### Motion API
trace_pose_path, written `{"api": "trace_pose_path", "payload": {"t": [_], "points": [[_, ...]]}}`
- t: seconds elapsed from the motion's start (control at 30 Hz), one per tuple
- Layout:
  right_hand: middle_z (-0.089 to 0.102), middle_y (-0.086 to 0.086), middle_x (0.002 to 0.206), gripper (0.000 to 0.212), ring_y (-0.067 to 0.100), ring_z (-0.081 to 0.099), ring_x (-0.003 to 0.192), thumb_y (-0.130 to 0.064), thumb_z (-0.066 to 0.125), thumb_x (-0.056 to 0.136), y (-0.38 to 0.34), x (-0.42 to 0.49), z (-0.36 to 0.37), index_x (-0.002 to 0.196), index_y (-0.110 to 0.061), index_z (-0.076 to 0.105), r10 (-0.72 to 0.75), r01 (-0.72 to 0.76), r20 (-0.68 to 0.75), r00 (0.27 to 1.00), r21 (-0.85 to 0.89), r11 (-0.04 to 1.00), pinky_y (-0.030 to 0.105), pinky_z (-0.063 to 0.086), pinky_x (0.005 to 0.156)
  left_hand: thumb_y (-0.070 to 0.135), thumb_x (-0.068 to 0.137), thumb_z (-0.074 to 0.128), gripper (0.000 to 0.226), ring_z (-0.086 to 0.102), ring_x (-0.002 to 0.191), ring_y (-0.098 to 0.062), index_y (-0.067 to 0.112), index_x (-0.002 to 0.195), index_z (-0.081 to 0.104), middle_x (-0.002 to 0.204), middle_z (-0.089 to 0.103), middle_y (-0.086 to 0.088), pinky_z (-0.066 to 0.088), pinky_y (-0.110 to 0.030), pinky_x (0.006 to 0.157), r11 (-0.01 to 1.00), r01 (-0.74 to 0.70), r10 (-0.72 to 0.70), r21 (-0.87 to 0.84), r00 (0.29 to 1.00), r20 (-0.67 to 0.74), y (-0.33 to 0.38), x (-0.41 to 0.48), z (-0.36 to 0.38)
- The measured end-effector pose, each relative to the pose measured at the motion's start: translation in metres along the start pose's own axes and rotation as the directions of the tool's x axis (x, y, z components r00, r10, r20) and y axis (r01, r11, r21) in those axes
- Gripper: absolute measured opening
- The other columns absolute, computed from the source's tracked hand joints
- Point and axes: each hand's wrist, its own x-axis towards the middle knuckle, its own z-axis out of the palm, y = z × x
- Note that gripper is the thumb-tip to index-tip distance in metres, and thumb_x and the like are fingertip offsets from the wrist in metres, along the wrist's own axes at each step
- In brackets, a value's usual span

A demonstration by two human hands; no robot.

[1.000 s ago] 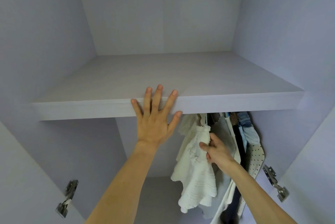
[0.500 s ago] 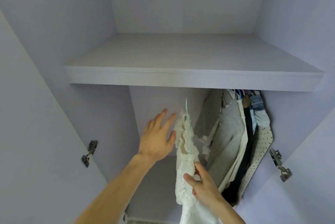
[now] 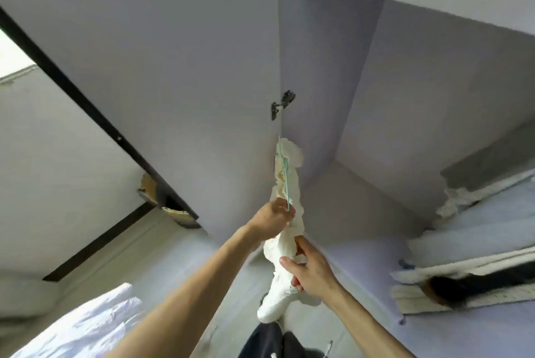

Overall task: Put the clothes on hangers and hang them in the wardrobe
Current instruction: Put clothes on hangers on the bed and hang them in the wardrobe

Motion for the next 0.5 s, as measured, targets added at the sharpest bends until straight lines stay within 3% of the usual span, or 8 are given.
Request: {"api": "trace_pose_path", "payload": {"t": [0.13, 0.2, 0.37, 0.5], "points": [[0.069, -0.008, 0.103, 0.035, 0.009, 0.069, 0.08, -0.035, 0.075, 0.083, 0.01, -0.004, 0.027, 0.114, -0.031, 0.06, 0.02, 0.03, 0.302, 0.953, -0.161, 0.986, 0.018, 0.054, 0.067, 0.035, 0.1, 0.053, 0.02, 0.06, 0.097, -0.021, 0.017, 0.107, 0.059, 0.103, 0.063, 0.003, 0.052, -0.039, 0.09, 0.996, 0.059, -0.066, -0.066, 0.992, -0.105, -0.061, -0.048, -0.006], [0.071, -0.008, 0.102, 0.032, 0.01, 0.07, 0.08, -0.04, 0.078, 0.08, 0.01, -0.004, 0.037, 0.107, -0.03, 0.066, 0.014, 0.069, 0.42, 0.907, -0.182, 0.981, 0.021, 0.054, 0.069, 0.04, 0.1, 0.055, 0.024, 0.063, 0.099, -0.021, 0.018, 0.112, 0.058, 0.108, 0.064, 0.004, 0.055, -0.039, 0.086, 0.987, 0.102, -0.121, -0.124, 0.98, -0.157, -0.089, -0.077, -0.013], [0.067, 0.003, 0.111, 0.021, 0.014, 0.071, 0.072, -0.034, 0.067, 0.093, -0.014, 0.009, 0.06, 0.109, -0.021, 0.064, -0.018, 0.123, 0.454, 0.891, -0.203, 0.972, 0.013, 0.046, 0.058, 0.046, 0.099, 0.055, 0.026, 0.06, 0.082, -0.007, 0.023, 0.111, 0.059, 0.107, 0.068, 0.0, 0.051, -0.024, 0.067, 0.947, 0.145, -0.231, -0.286, 0.927, -0.295, -0.143, -0.149, -0.031], [0.065, -0.004, 0.115, 0.031, 0.01, 0.073, 0.072, -0.045, 0.061, 0.094, -0.057, 0.027, 0.089, 0.122, -0.038, 0.051, -0.137, 0.295, 0.52, 0.843, -0.234, 0.926, 0.028, 0.05, 0.076, 0.043, 0.099, 0.055, 0.022, 0.054, 0.061, 0.005, 0.023, 0.106, 0.063, 0.098, 0.068, 0.005, 0.041, -0.013, 0.054, 0.92, 0.136, -0.298, -0.367, 0.852, -0.431, -0.168, -0.208, -0.045]]}}
